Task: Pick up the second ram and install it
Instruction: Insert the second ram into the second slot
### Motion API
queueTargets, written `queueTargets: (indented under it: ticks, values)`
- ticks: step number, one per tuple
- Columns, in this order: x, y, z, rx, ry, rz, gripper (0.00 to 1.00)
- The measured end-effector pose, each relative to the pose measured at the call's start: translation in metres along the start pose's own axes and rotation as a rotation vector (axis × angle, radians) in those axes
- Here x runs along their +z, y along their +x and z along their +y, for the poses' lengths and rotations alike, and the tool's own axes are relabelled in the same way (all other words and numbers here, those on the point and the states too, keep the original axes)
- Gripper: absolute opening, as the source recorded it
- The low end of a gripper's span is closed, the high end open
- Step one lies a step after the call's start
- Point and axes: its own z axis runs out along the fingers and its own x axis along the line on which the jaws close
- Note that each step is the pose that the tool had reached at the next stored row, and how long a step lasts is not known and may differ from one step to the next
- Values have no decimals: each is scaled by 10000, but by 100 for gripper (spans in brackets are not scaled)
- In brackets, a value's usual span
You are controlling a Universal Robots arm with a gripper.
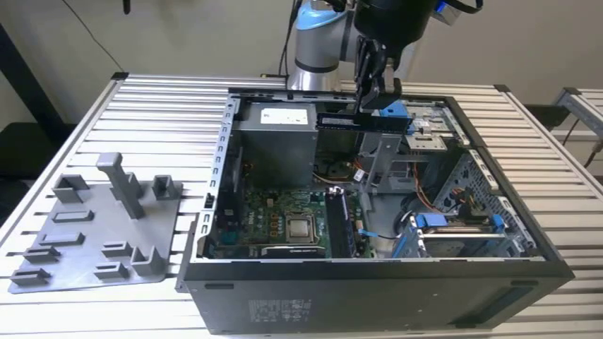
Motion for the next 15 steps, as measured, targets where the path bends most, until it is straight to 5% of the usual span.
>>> queueTargets:
  ticks: [15]
  values:
    - [4, 0, 0, 1380, 63, -32, 14]
